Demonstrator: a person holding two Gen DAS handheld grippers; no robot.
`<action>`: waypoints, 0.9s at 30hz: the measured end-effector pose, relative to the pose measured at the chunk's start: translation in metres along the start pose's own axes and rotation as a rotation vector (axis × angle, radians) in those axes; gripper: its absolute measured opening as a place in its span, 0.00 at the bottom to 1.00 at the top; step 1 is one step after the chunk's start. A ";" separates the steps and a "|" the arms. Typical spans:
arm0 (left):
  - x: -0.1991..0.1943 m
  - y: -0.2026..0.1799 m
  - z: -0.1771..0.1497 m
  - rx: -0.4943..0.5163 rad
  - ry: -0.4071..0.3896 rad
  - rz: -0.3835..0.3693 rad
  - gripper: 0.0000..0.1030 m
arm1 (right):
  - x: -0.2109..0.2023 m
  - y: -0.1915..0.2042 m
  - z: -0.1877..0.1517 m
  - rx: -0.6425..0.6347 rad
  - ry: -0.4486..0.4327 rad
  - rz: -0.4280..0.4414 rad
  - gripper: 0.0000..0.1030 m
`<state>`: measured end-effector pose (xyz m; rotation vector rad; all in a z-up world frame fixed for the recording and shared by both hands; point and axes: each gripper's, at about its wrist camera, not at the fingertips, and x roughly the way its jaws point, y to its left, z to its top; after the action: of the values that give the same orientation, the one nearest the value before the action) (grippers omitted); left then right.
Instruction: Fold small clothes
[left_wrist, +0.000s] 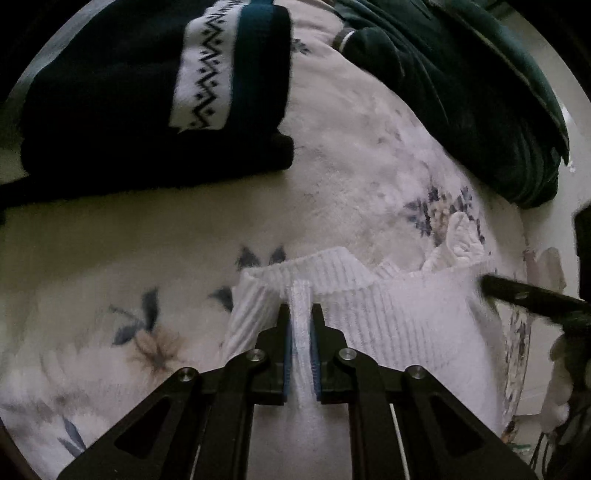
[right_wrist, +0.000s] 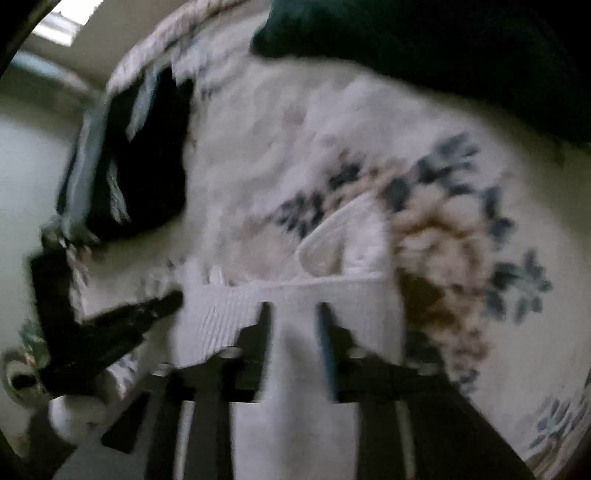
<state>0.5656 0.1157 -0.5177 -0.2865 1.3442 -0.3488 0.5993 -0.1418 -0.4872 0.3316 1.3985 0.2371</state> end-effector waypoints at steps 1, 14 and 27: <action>-0.002 0.002 -0.002 -0.011 0.000 -0.011 0.07 | -0.009 -0.006 -0.003 0.018 -0.023 -0.019 0.45; -0.049 0.038 -0.017 -0.253 -0.081 -0.138 0.33 | -0.001 -0.066 -0.039 0.224 -0.043 0.065 0.05; -0.047 0.033 -0.064 -0.269 -0.090 -0.144 0.12 | 0.014 -0.089 -0.076 0.340 0.069 0.282 0.01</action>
<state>0.4966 0.1647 -0.5022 -0.6189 1.2849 -0.2713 0.5238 -0.2131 -0.5433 0.8115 1.4585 0.2428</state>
